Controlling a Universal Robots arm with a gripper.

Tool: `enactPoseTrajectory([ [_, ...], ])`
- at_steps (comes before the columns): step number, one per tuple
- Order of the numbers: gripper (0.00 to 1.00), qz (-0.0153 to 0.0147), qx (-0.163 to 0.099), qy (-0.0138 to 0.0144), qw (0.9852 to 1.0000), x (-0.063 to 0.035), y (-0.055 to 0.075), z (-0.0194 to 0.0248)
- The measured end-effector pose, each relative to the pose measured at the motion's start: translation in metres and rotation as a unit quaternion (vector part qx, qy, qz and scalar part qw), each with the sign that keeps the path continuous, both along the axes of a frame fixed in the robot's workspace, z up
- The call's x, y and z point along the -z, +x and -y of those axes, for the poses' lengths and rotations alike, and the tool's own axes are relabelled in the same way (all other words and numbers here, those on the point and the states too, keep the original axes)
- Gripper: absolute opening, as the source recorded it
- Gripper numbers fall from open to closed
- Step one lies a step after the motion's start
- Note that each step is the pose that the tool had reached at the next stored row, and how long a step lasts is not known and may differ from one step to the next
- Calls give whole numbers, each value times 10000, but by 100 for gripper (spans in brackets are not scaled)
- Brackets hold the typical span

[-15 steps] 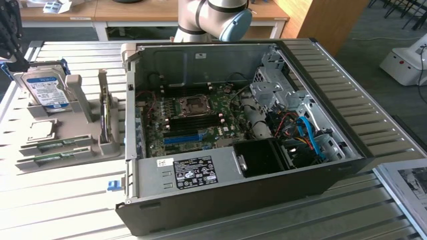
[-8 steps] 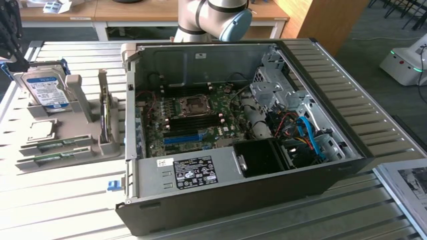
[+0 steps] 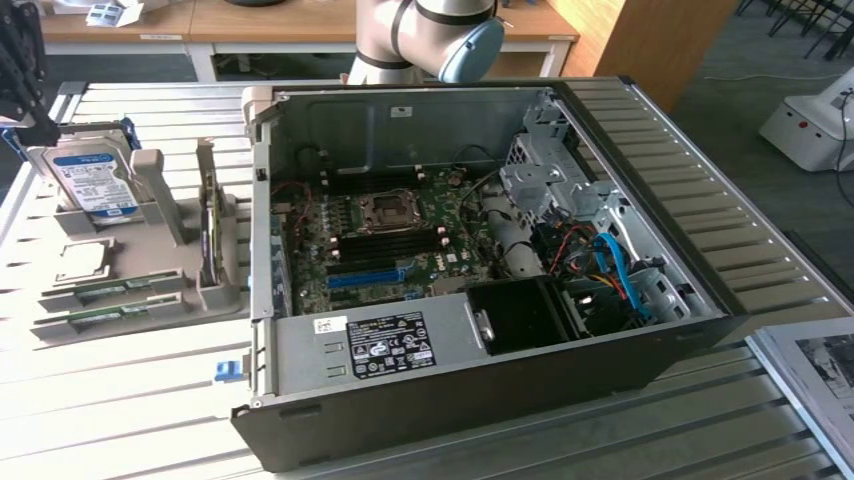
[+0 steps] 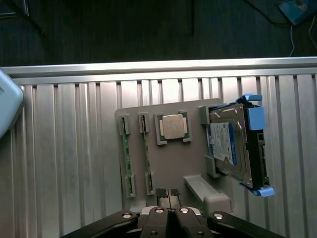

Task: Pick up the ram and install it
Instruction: 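Pick up the ram and move it above insertion slot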

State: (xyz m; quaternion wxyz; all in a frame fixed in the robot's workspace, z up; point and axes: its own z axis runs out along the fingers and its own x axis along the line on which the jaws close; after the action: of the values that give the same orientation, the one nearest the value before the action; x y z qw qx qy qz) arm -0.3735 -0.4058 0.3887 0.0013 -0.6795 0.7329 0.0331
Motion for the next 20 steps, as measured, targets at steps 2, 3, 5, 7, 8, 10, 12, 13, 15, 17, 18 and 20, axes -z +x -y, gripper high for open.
enactPoseTrajectory([
  [2, 10, 0, 0, 0, 10000, 19, 0, 0],
  [3, 10, 0, 0, 0, 10000, 27, 0, 0],
  [5, 10, 0, 0, 0, 10000, 44, 0, 0],
  [7, 10, 0, 0, 0, 10000, 64, 0, 0],
  [8, 10, 0, 0, 0, 10000, 73, 0, 0],
  [10, 10, 0, 0, 0, 10000, 90, 0, 0],
  [12, 10, 0, 0, 0, 10000, 106, 0, 0],
  [13, 10, 0, 0, 0, 10000, 115, 0, 0],
  [15, 10, 0, 0, 0, 10000, 133, 0, 0],
  [17, 10, 0, 0, 0, 10000, 149, 0, 0],
  [18, 10, -1, 0, 0, 10000, 155, 0, 0],
  [20, 10, -1, 0, -1, 10000, 155, 0, 0],
])
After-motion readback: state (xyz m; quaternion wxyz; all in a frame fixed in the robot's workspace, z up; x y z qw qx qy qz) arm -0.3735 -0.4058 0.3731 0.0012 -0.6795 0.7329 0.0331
